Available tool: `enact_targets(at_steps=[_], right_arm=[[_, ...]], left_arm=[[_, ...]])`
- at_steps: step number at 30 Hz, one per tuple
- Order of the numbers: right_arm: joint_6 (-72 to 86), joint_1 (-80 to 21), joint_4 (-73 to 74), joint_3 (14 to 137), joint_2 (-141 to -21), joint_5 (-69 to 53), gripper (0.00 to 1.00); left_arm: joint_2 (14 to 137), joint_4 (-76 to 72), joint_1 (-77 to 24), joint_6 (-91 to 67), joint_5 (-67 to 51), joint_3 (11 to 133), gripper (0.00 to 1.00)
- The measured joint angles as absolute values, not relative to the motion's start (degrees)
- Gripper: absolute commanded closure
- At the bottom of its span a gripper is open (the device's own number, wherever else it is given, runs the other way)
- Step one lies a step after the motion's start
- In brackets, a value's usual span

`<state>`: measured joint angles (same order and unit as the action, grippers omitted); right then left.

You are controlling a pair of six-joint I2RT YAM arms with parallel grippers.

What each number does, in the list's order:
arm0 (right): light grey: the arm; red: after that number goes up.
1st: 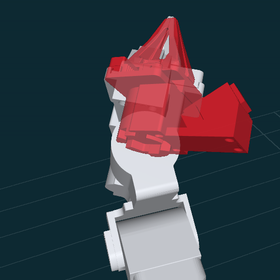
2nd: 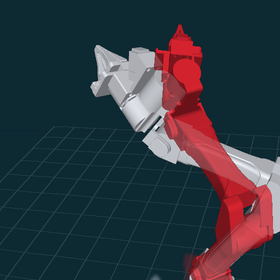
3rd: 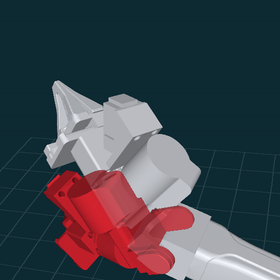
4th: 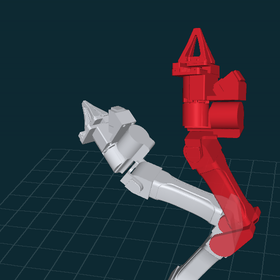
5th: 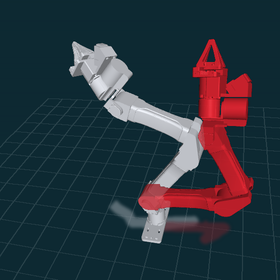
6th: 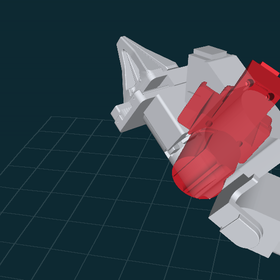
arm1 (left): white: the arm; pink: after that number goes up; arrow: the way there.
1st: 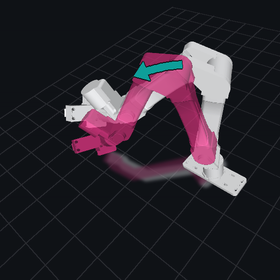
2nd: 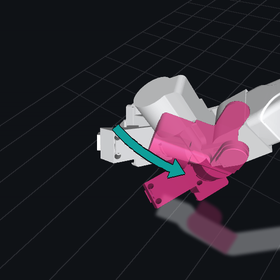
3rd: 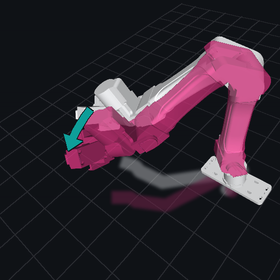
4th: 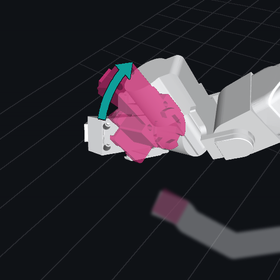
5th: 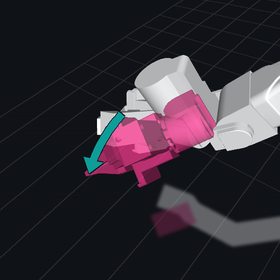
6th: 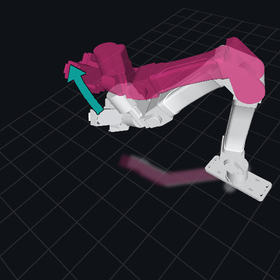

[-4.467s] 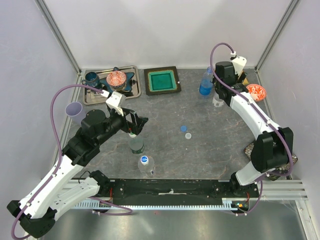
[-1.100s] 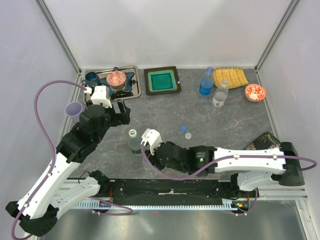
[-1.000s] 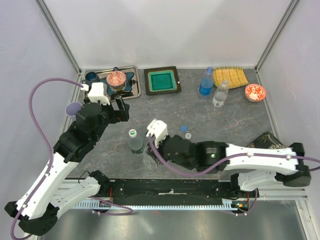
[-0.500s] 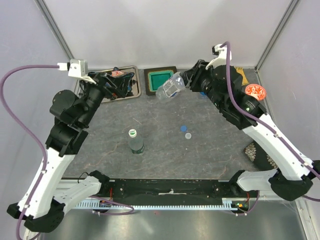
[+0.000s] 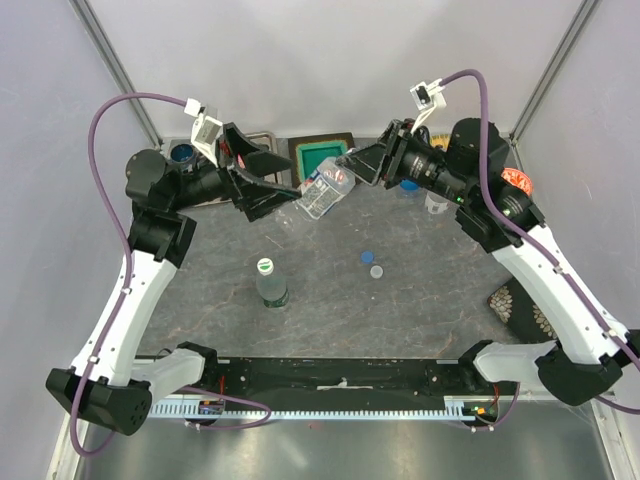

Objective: Unscrew the bottle caps

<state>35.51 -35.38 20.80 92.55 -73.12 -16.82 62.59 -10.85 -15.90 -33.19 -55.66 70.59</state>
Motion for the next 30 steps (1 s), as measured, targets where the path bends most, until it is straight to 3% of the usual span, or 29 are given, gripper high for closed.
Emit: enact_targets(at_steps=[9,30], right_arm=[[27.90,-35.35,21.54,92.55,-69.97,-23.99,1.00],[24.53,-36.73,21.52,95.70,-74.00,-29.52,1.00]], left_arm=[[64.64,-9.28,-18.15,-29.89,-65.69,76.42,0.00],[73.25,-4.38,-22.63,-27.38,-68.07,77.41,0.00]])
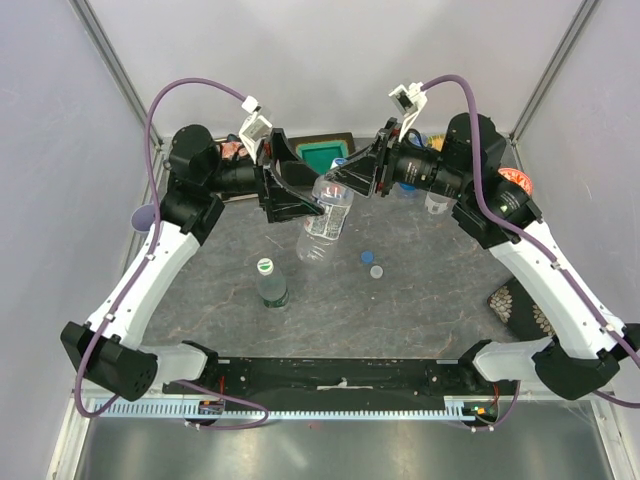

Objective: Unscrew the bottle caps

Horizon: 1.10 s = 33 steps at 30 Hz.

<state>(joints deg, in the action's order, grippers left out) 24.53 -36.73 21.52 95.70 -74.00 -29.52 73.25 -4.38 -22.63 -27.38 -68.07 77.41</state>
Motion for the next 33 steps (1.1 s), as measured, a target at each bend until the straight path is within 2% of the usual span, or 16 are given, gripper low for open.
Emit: enact_targets(at_steps=[7,24,26,28,32,33], right_arm=[[24.88,-37.01,19.03,95.07,-74.59,-29.30,1.00],[33.76,-37.39,-1.98,82.83,-70.39,-28.32,1.00],[34.52,-37.54,-3.95,82.43,-70.30,-28.32,1.00],[35.24,-37.80,-6.28,81.32,-69.91,-28.29,1.00],[35.73,-38.41,-7.68,80.29,-69.78,-28.16,1.00],[35.66,-38.41,-7.73,80.23,-69.78,-28.10,1.00]], left_arm=[[71.50,-5.34,-23.29,-27.00,-68.66,74.94,0.00],[71.22,-11.49,-26.24,-29.08,-70.06,72.36,0.02],[71.53,-11.70,-26.50,-29.10,-70.17,72.36,0.05],[71.70,-11.73,-26.57,-29.10,-70.17,72.29,0.14],[71.75,-11.90,-26.61,-29.17,-70.22,72.18,0.24],[71.75,-11.92,-26.61,-29.17,-70.30,72.16,0.31]])
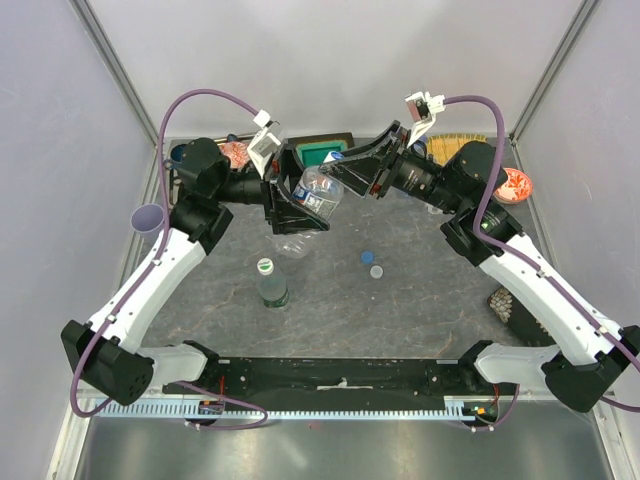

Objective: Unscrew the bottle caps

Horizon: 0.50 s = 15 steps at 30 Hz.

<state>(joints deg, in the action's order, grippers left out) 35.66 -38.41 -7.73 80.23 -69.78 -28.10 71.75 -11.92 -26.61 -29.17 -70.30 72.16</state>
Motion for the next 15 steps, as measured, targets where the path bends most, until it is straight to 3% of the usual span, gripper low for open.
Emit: enact_targets(at_steps=[3,6,7,10,15], right_arm=[[35.22,-38.44,-7.64,80.14,-69.78,-27.86,1.00],[34.46,-38.52,-7.20,80.14,-69.80,-27.90,0.56],[34.33,-38.52,-6.76,80.18,-69.78,-27.73,0.36],[33.52,-38.54,-3.70,80.88,-69.78,-26.22,0.13],[32.27,-38.87,4.27,85.52,-69.78,-20.14,0.07]], left_arm=[[71.75,-11.77,-26.72,-29.21,-70.35,72.14,0.49],[71.75,-10.87,-26.76,-29.15,-70.04,72.07,0.50],[71.75,-10.48,-26.76,-28.97,-69.91,72.03,0.50],[71.72,-8.12,-26.79,-27.09,-68.42,72.01,0.51],[70.70,0.14,-28.64,-19.11,-58.00,72.03,0.58]])
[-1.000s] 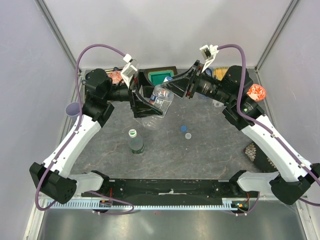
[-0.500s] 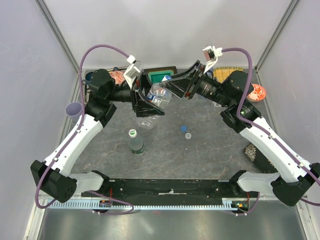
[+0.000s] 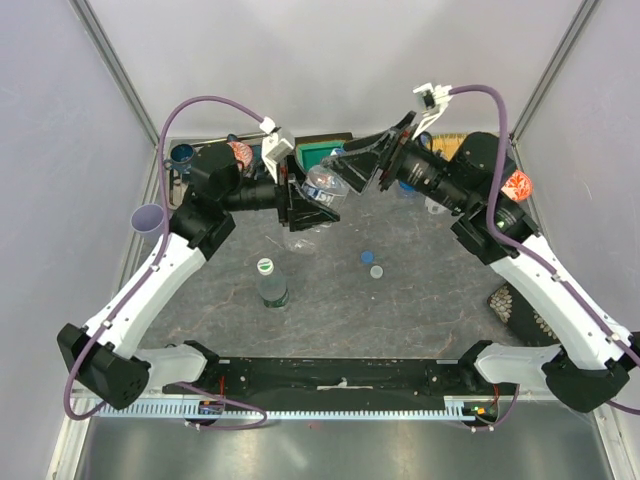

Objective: Unscrew the bottle caps

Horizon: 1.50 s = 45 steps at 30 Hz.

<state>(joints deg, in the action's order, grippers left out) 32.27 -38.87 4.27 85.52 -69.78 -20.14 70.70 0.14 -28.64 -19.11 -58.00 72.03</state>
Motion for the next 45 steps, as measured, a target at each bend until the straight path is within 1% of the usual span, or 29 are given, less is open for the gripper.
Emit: enact_targets(at_steps=[2,3,4,6,9,13,17,22,26,32,33,35,36,38,40,41,45], right_arm=[[32.23,-38.89,6.72,88.07,-69.67,-16.25,0.11],[32.27,-38.89,7.66,89.19,-69.58,-14.20,0.12],[32.34,-38.89,8.58,90.06,-69.43,-12.16,0.18],[32.40,-38.89,10.17,91.15,-69.21,-8.84,0.25],[33.01,-38.89,13.56,92.51,-69.47,-3.88,0.26],[33.74,-38.89,17.15,93.19,-71.00,-0.56,0.24],[34.39,-38.92,19.40,93.19,-72.75,0.21,0.24],[34.74,-39.75,20.29,93.23,-74.28,0.49,0.26],[34.72,-40.56,20.45,93.49,-75.33,0.51,0.32],[34.72,-41.06,20.51,93.56,-75.83,0.51,0.46],[34.70,-41.06,20.47,93.56,-75.83,0.49,0.52],[34.89,-41.25,20.25,93.56,-75.83,0.30,0.59],[34.94,-41.43,20.14,93.56,-75.83,0.21,0.68],[34.63,-41.56,20.10,93.54,-75.83,0.19,0.78],[34.54,-41.52,19.99,93.47,-75.83,0.25,0.98],[34.54,-41.50,19.97,93.43,-75.83,0.27,1.00],[33.58,-41.45,19.16,92.75,-75.61,-0.19,1.00]], left_arm=[[69.93,3.62,-30.92,-15.25,-51.37,72.03,0.60],[69.45,5.13,-32.67,-13.02,-46.46,72.03,0.62],[69.14,5.96,-33.95,-11.55,-43.38,72.01,0.63],[68.10,7.29,-37.28,-8.32,-34.59,71.55,0.65],[66.37,7.49,-40.73,-4.93,-23.83,70.00,0.67],[65.08,7.20,-43.68,-1.26,-12.21,68.29,0.68],[65.08,7.25,-45.89,1.34,-5.30,67.85,0.68],[65.08,7.20,-47.66,3.22,-0.89,67.85,0.69],[65.08,7.20,-48.49,4.12,0.97,67.85,0.69],[65.08,7.20,-48.75,4.56,1.96,67.85,0.69],[65.08,7.22,-48.75,4.62,2.04,67.85,0.69],[65.10,7.40,-48.80,4.78,2.11,67.85,0.69],[65.10,7.51,-48.80,4.86,2.13,67.83,0.69],[65.12,7.64,-48.90,4.99,2.31,67.83,0.69],[65.12,7.62,-48.90,4.99,2.44,67.83,0.69],[65.12,7.62,-48.88,4.99,2.44,67.83,0.69],[65.12,7.70,-48.88,4.99,2.17,67.81,0.73]])
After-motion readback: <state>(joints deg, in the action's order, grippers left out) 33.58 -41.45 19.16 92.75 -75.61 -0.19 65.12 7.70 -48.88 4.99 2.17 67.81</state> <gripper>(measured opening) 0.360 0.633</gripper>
